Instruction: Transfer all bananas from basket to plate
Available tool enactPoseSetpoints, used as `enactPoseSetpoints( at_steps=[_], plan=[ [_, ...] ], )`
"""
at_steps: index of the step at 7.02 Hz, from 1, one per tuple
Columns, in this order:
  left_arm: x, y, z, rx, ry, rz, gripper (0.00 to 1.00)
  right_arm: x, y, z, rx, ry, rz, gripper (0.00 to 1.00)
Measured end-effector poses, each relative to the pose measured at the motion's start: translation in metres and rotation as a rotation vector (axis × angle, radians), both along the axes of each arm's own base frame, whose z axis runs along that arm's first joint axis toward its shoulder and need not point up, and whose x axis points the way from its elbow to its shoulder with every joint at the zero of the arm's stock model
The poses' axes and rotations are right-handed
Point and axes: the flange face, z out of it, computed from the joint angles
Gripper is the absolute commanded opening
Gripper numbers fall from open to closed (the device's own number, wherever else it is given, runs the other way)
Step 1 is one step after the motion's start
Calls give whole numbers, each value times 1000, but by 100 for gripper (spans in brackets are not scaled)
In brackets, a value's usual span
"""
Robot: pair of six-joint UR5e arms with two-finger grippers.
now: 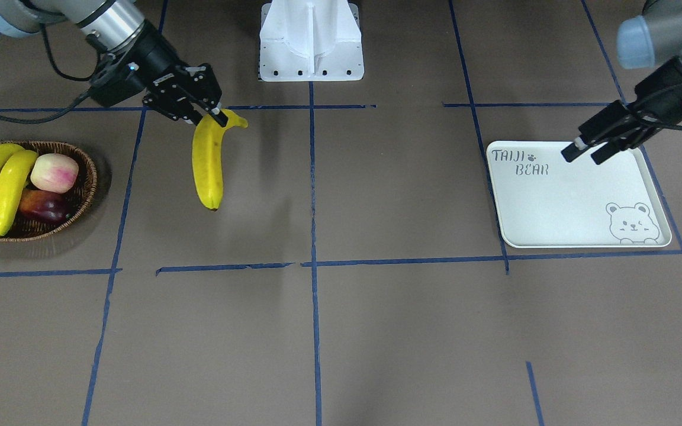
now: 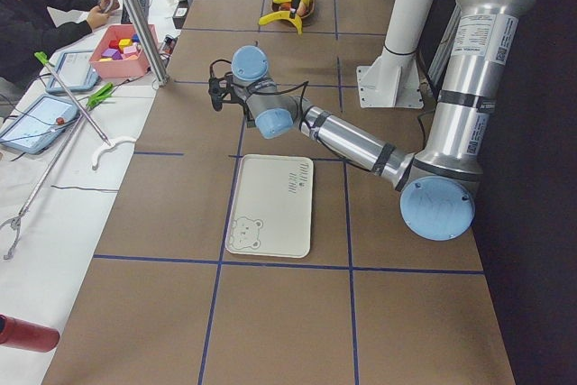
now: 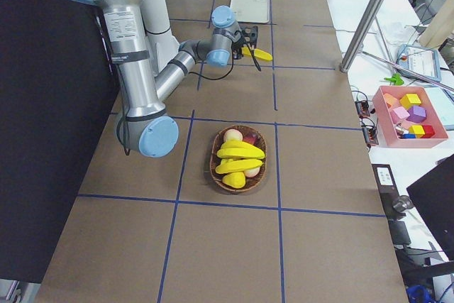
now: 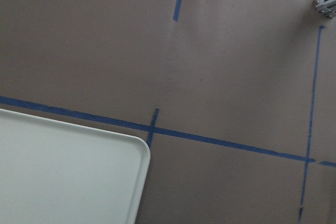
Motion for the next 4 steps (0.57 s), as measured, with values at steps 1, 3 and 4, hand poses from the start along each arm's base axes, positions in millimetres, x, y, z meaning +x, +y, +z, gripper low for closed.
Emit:
enactPoseSetpoints(
  at_steps=[1, 3, 4],
  plan=[
    [38, 8, -29, -32, 70, -30, 98, -20, 13, -24, 23, -45, 23, 3],
    [99, 22, -89, -99, 215, -53, 98, -45, 35, -60, 48, -113, 39, 4],
    [122, 24, -116, -113, 257, -34, 98, -54, 44, -69, 57, -128, 27, 4]
  ],
)
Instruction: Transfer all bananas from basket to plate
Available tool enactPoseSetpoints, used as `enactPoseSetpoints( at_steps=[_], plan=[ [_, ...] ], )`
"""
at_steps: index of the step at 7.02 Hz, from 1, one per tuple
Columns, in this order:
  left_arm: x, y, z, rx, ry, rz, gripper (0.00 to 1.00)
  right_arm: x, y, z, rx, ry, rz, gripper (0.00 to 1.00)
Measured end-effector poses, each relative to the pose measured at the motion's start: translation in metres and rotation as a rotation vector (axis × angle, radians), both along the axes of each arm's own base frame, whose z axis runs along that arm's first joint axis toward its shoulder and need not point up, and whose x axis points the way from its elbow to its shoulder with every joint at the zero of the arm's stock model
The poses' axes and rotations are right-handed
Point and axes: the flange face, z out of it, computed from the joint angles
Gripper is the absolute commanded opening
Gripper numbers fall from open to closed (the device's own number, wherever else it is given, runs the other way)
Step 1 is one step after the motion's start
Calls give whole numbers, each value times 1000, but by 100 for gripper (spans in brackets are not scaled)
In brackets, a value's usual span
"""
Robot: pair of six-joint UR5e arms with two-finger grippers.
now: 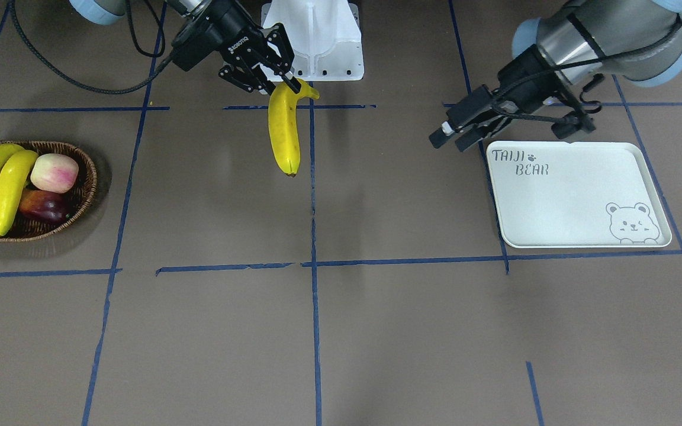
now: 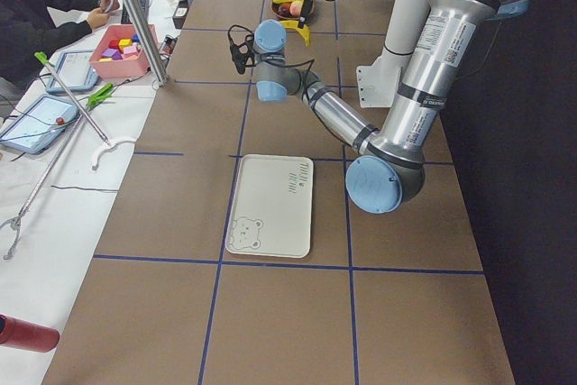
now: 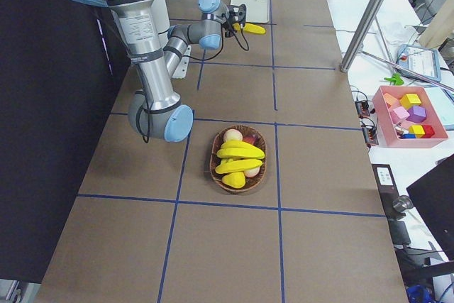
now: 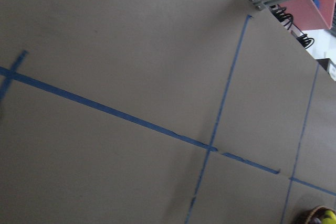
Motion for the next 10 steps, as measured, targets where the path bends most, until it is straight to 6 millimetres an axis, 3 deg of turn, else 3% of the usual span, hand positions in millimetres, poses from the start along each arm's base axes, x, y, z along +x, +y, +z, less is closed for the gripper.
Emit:
enactPoseSetpoints(
  at_steps=[2, 6, 8, 10],
  plan=[
    [33, 3, -37, 4, 46, 19, 96, -12, 18, -11, 22, -37, -37, 3],
    [104, 42, -73, 40, 94, 23, 96, -18, 33, -18, 47, -97, -67, 3],
    [121, 57, -77, 44, 103, 48, 93, -18, 33, -23, 50, -109, -67, 3],
    [124, 63, -81, 50, 111, 58, 92, -17, 33, -24, 49, -112, -66, 3]
  ],
)
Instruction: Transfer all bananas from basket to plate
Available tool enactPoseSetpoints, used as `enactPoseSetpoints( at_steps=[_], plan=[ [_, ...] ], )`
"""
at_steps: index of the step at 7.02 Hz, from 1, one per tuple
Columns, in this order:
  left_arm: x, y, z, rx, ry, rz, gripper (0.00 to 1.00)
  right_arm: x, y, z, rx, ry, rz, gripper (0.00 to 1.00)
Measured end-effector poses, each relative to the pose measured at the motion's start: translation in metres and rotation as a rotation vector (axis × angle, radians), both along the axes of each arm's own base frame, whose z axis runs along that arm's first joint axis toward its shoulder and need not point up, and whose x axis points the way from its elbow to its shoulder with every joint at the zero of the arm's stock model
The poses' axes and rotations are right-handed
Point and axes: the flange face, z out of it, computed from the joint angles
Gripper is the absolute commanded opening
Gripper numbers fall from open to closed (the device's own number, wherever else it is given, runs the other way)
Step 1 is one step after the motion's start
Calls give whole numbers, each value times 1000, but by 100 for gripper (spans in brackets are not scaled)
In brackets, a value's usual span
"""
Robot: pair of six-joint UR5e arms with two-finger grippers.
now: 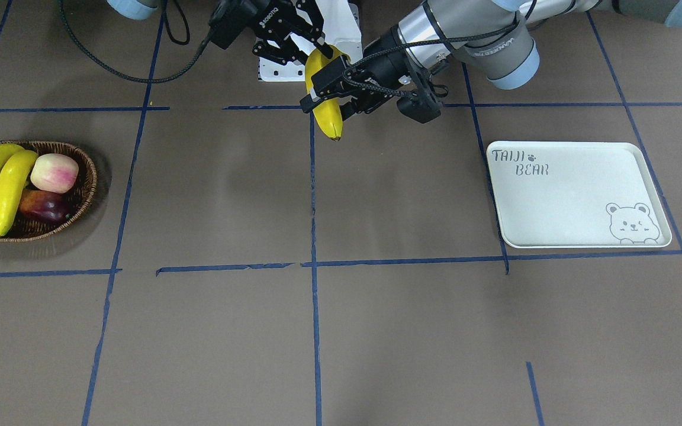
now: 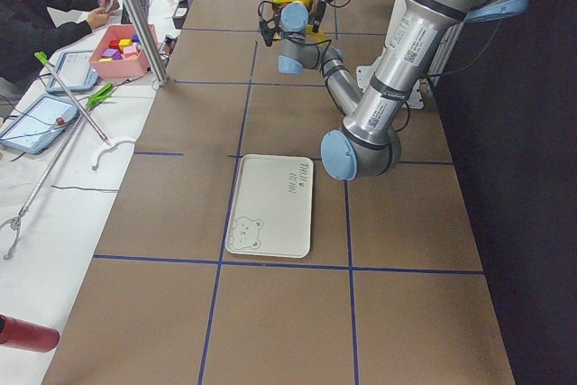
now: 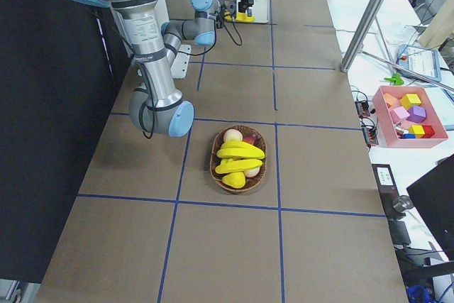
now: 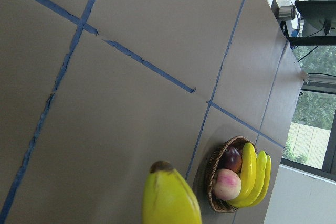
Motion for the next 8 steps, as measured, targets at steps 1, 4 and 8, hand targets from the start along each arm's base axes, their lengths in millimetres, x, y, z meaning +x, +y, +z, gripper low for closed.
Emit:
enactPoseSetpoints(
  at_steps=[1, 4, 8],
  plan=[
    [0, 1, 0, 4, 2, 2, 91, 0, 0, 0, -1, 0, 0, 3],
    [-2, 5, 1, 9, 4, 6, 43, 2, -1, -1, 0, -4, 4, 3],
    [-2, 6, -1, 9, 6, 7, 0, 2, -3, 0, -1, -1, 13, 100]
  ],
)
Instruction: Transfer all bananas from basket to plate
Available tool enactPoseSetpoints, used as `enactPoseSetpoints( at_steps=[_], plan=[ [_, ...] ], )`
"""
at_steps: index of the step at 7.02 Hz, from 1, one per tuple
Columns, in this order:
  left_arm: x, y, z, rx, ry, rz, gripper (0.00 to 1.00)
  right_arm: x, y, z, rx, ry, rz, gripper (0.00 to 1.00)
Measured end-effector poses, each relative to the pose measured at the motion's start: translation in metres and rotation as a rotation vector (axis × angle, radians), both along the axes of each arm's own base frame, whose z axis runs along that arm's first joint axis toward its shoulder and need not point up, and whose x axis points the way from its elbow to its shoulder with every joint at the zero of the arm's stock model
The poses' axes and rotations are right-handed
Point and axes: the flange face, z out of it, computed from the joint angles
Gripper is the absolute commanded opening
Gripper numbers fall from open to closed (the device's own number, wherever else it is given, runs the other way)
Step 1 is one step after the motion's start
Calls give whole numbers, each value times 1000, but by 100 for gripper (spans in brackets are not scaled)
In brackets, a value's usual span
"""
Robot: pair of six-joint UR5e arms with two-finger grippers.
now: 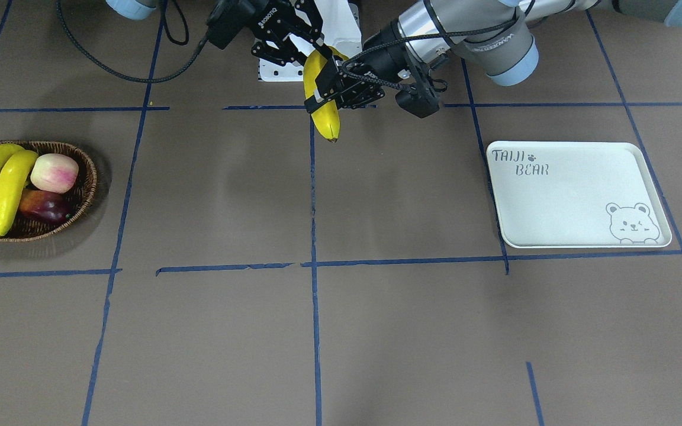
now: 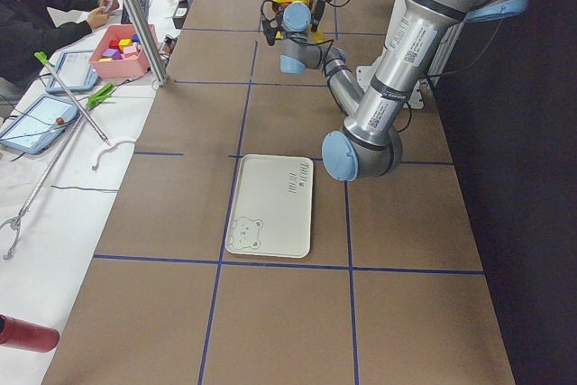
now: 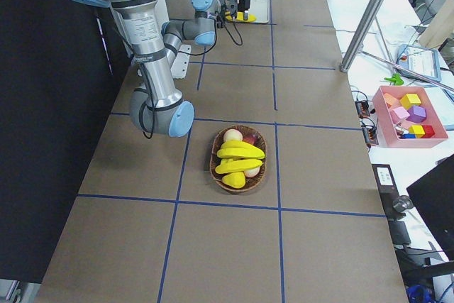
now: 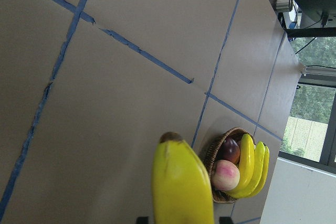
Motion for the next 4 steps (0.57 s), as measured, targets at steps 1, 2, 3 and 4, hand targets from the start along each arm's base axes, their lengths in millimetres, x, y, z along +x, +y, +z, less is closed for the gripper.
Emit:
enactPoseSetpoints(
  at_steps=[1, 2, 3, 4],
  plan=[
    [0, 0, -1, -1, 0, 1, 0, 1, 0, -1, -3, -2, 1, 100],
    [0, 0, 0, -3, -1, 1, 0, 2, -1, -1, -3, -4, 2, 100],
    [0, 0, 1, -6, -3, 0, 0, 4, -1, -2, -2, -7, 3, 100],
    [-2, -2, 4, -11, -10, -6, 0, 8, -1, -4, -1, -11, 5, 100]
  ],
)
